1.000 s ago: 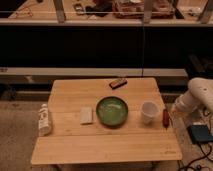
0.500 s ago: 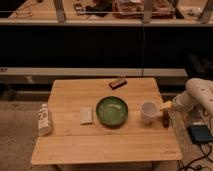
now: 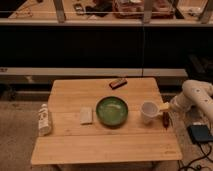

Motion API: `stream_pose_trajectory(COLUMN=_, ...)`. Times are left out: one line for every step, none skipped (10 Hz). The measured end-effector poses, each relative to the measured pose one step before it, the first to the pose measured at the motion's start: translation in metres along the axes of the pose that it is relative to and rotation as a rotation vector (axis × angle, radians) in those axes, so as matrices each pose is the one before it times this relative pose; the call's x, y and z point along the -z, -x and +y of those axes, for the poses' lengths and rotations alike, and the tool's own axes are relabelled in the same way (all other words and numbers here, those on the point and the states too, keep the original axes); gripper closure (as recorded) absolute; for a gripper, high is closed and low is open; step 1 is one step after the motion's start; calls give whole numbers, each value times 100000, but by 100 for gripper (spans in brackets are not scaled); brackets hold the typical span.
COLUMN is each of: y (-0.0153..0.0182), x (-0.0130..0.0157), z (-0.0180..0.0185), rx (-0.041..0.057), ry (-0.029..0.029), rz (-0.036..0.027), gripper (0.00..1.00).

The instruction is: Place the pepper on the white sponge

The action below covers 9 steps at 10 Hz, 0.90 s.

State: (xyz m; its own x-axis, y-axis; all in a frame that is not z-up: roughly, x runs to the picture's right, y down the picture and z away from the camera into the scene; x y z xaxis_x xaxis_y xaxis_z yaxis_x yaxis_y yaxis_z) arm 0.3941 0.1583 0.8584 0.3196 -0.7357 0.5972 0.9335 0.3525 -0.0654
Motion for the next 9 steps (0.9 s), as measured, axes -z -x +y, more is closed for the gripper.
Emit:
stream_pose_trajectory(y=-189, x=-241, z=187, rx=109, ry=1497, rz=343, gripper=20)
stream_pose_trajectory(y=-231, x=-286, z=150, rx=203, ry=1866, rz=543, gripper=20)
stream_pose_trajectory(y=-191, x=-217, z=47, rx=20, ry=1352, rz=559, gripper=20)
stream_pose_trajectory(y=-152, x=-280, z=44, rx=-284, ry=1218, rz=622, gripper=20)
stream_pose_trajectory(y=-44, x=-311, z=55, rx=-89, ry=1196, rz=704, gripper=20)
stream_pose_trajectory(y=-63, x=-159, z=-22, rx=244, ry=994, rz=894, gripper=20)
stream_pose_trajectory(y=-3, x=-168, z=-57, rx=33, ry=520, rz=664, gripper=20)
stream_pose_trajectory(y=89, x=-262, z=102, rx=-135, ry=980, rz=828, gripper=20)
stream_pose_trajectory(y=26, x=-97, z=136, rx=-72, ry=707, rz=613, gripper=22)
